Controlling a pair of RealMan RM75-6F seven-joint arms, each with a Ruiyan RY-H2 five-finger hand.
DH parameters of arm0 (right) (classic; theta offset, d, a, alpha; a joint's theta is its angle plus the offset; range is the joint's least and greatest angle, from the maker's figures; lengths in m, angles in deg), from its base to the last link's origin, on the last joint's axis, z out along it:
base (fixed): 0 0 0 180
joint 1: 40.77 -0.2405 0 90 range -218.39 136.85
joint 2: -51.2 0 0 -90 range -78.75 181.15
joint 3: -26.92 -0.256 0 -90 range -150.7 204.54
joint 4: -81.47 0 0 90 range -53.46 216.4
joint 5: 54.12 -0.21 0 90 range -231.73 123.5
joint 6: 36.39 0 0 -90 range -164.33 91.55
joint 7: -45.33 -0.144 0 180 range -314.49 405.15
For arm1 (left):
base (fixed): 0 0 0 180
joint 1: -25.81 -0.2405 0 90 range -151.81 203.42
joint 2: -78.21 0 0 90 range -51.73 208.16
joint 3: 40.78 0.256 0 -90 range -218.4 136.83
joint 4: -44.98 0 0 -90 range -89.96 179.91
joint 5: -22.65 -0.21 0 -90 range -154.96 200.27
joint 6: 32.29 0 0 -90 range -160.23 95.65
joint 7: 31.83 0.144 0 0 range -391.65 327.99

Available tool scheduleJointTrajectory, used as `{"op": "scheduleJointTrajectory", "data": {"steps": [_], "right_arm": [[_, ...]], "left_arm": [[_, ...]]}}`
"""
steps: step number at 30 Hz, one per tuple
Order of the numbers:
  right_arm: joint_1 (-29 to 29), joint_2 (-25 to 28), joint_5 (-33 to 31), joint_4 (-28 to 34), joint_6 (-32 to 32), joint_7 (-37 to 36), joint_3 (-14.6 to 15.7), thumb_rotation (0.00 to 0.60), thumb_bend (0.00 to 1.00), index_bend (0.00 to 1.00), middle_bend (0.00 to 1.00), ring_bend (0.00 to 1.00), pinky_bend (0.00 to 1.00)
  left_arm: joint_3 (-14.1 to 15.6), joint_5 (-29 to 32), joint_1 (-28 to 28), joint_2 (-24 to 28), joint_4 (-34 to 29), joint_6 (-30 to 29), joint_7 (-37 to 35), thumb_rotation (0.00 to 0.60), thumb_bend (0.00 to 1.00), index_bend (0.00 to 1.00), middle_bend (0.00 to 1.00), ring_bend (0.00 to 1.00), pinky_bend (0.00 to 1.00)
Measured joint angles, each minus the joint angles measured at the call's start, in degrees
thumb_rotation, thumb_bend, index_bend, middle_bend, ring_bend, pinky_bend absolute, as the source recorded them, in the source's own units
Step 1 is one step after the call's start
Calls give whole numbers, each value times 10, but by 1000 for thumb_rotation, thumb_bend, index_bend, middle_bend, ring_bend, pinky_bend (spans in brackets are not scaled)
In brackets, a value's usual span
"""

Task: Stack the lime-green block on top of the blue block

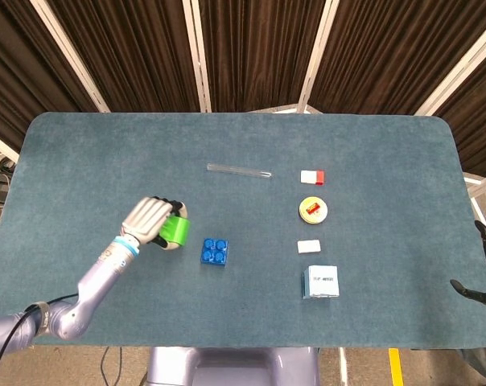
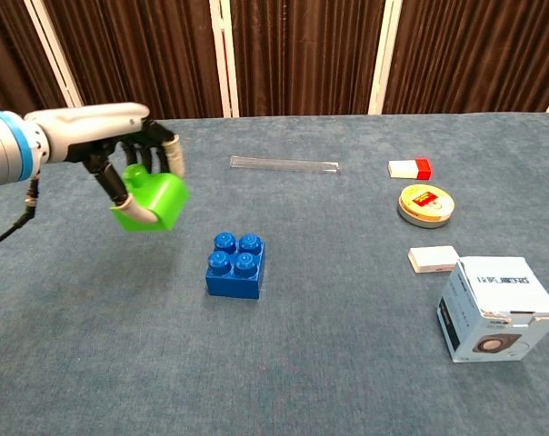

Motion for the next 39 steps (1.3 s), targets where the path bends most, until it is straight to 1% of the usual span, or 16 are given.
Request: {"op": "scheduleJointTrajectory", "data": {"steps": [1,4,9,12,16,19,25,31,39], "right_arm": [[0,2,1,1,-1,-3,0,600,4,17,0,0,0],[0,4,3,1,-2,-8,1,600,4,17,0,0,0],[2,8,2,1,-1,-15,1,600,4,16,0,0,0],[5,10,2,-1,2,-22,1,600,4,17,0,0,0],[7,13,3,-3,3,-29,2,600,3,16,0,0,0],[8,13,4,-5,2,-31,3,600,3,17,0,0,0],[11,16,4,-3,7,-36,2,600,3,17,0,0,0],[10,17,4,-4,5,-39,2,600,3,17,0,0,0],[10,17,3,-5,4,-41,1,600,3,16,0,0,0]], "left_arm": [[-3,15,5,3,-22,-3,14,600,26,498,510,421,380],[-9,57,26,2,-52,-9,52,600,27,498,509,420,380],[-10,115,63,-19,-72,-25,119,600,27,497,505,419,380],[-8,165,88,-40,-77,-52,174,600,26,498,504,418,380],[-5,244,127,-80,-81,-101,250,600,27,498,504,418,380],[-5,286,152,-106,-82,-130,284,600,27,497,504,417,380],[-2,332,184,-137,-75,-151,319,600,27,498,504,418,380],[0,334,193,-153,-61,-172,324,600,27,498,507,420,380],[2,345,198,-162,-48,-181,325,600,29,498,509,421,380]]}}
